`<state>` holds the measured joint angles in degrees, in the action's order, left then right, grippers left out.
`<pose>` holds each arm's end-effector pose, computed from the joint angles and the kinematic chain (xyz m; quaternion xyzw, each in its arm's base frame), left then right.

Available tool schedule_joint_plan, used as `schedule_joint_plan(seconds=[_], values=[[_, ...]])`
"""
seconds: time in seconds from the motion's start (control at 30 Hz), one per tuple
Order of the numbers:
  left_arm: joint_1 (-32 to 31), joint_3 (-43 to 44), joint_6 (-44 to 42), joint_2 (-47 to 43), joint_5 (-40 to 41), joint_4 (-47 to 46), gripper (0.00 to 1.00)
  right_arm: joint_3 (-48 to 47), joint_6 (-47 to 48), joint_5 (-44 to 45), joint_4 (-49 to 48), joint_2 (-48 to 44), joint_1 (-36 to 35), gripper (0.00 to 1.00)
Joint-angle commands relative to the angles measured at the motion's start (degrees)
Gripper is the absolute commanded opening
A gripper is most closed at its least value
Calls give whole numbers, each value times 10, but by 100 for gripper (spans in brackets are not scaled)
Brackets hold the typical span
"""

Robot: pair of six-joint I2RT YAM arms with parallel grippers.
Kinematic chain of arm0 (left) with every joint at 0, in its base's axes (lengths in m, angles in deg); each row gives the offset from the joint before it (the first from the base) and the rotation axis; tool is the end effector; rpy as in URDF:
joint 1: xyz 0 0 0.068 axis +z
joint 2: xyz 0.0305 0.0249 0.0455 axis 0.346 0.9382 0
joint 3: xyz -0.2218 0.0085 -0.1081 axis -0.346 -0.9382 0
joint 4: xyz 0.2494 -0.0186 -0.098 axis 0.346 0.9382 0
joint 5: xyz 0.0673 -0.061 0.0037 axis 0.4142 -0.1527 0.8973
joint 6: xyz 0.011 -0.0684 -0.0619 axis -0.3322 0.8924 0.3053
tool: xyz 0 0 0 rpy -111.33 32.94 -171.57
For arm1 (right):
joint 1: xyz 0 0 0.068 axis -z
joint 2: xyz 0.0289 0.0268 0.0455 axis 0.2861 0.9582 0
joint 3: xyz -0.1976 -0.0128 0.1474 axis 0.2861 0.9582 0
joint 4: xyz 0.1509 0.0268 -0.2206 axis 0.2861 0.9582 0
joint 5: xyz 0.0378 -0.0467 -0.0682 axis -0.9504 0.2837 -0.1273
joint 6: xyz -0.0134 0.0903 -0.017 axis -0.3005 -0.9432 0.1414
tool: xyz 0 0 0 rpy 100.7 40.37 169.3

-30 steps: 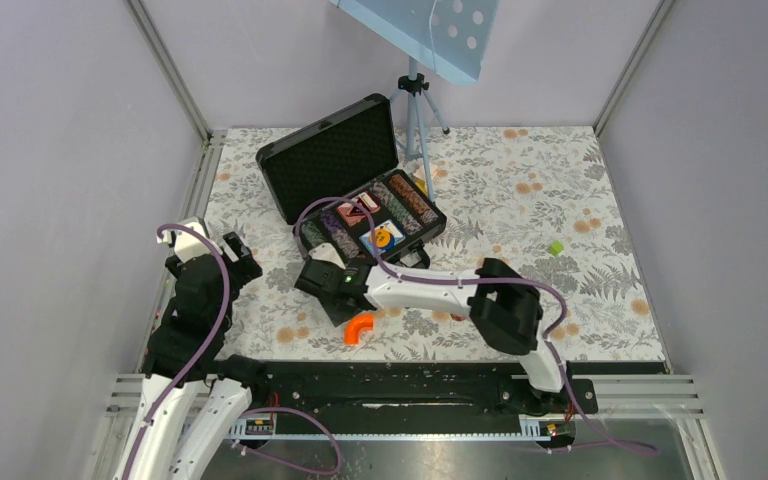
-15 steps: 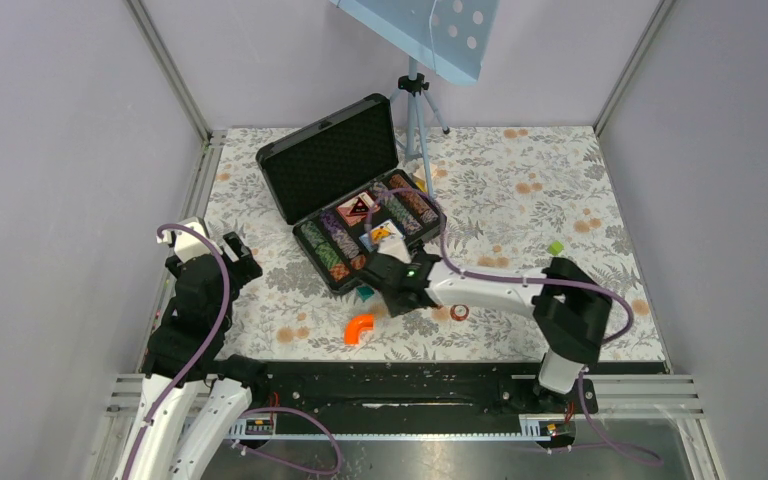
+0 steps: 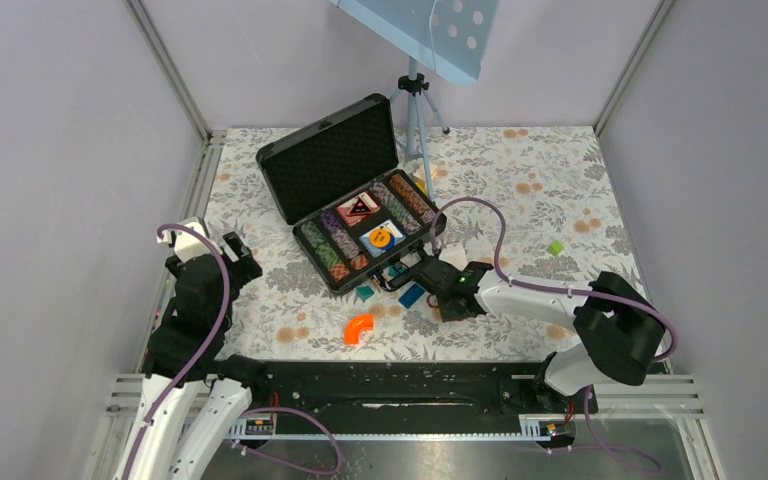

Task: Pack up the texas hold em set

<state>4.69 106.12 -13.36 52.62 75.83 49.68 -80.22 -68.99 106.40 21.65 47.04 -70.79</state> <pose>0.1685 -0.0040 0.2947 -0.1888 0.7937 0.0263 0.5777 0.1951 0.2108 0.0983 -0.1218 0.9568 -0.0363 0.2616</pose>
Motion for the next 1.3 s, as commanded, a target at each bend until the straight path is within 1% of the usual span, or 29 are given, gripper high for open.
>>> schedule_joint_plan(seconds=[0.0,0.17,0.3,0.5,0.67,0.87,1.0,1.07,1.2,1.27], values=[[2,-2,-8,0,-5,-28,77,11,-15,22,-22,-16,16,48],[2,-2,-7,0,-4,-28,77,2,-12,18,-22,-17,17,50],[2,-2,-7,1,-4,-28,77,-9,-4,14,-23,-22,17,59],[2,-2,-7,2,-5,-28,77,-32,4,0,-12,7,17,79],[2,-2,-7,2,-4,-28,77,-37,-6,10,-6,29,17,86],[2,-2,-7,3,-6,-28,77,-33,-28,20,-5,54,18,91],[2,-2,-7,3,-4,-28,77,-31,-34,18,-10,70,19,92],[2,-2,-7,2,-6,-28,77,-26,-38,16,-14,71,20,92],[2,-2,-7,3,-5,-29,77,-13,-43,11,-20,69,24,87],[2,-2,-7,4,-7,-29,77,-6,-48,8,-20,64,25,87]])
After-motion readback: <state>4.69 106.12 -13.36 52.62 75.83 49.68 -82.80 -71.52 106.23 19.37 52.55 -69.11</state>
